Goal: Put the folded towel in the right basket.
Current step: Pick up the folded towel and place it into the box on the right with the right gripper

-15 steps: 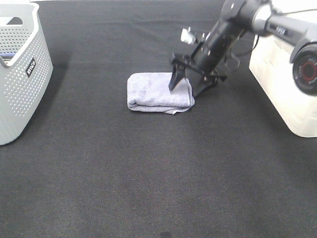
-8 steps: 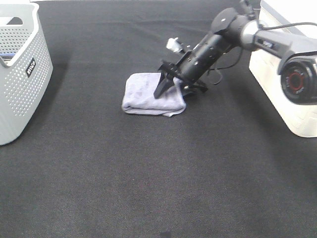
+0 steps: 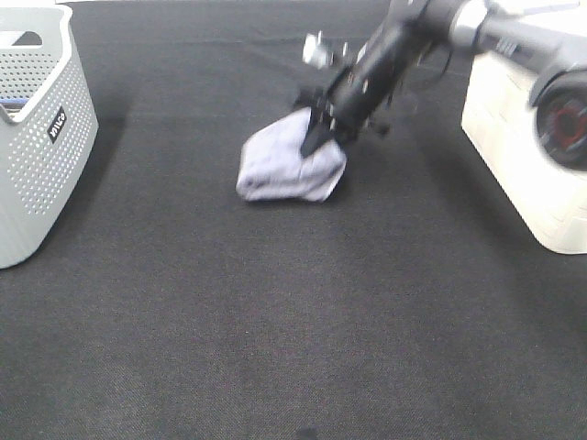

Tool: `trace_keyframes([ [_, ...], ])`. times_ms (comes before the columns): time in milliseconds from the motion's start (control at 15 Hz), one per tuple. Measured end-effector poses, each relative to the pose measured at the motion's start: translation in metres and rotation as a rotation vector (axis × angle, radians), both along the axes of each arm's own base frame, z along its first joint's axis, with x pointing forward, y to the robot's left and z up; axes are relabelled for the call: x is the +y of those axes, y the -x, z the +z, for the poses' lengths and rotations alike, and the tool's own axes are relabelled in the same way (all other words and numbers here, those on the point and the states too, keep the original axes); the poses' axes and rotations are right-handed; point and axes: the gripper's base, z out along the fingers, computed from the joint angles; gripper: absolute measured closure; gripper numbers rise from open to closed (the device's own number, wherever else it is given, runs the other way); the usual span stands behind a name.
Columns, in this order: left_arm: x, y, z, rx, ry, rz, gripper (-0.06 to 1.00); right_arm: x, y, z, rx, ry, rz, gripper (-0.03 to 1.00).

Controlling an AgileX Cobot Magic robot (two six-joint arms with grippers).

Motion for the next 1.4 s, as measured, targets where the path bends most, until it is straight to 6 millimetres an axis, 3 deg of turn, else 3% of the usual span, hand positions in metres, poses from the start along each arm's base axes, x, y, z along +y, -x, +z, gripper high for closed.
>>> trace_keyframes([
  [67,0.0,0.0,0.0,0.0,0.0,0.0,-0.03,-0.005,0.003,0.036,-0.084,0.025,0.007,0.86],
  [200,0.0,0.0,0.0,0.0,0.0,0.0,-0.03,-0.012,0.009,0.083,-0.195,0.062,0.011,0.86],
  [267,0.0,0.0,0.0,0.0,0.0,0.0,-0.03,-0.012,0.009,0.083,-0.195,0.062,0.011,0.86],
  [533,0.0,0.0,0.0,0.0,0.0,0.0,-0.03,-0.04,0.032,0.178,-0.452,0.185,-0.045,0.86],
  [667,0.0,0.0,0.0,0.0,0.0,0.0,-0.03,-0.067,0.039,0.213,-0.521,0.211,-0.129,0.86],
  [867,0.0,0.0,0.0,0.0,0.0,0.0,-0.03,-0.132,0.045,0.252,-0.583,0.23,-0.293,0.86],
  [1000,0.0,0.0,0.0,0.0,0.0,0.0,-0.03,-0.193,0.049,0.267,-0.592,0.258,-0.441,0.86],
  [1133,0.0,0.0,0.0,0.0,0.0,0.0,-0.03,-0.232,0.051,0.267,-0.562,0.286,-0.536,0.86],
  [1267,0.0,0.0,0.0,0.0,0.0,0.0,-0.03,-0.257,0.046,0.256,-0.521,0.296,-0.586,0.86],
  [1400,0.0,0.0,0.0,0.0,0.0,0.0,-0.03,-0.263,0.029,0.226,-0.45,0.294,-0.59,0.86],
])
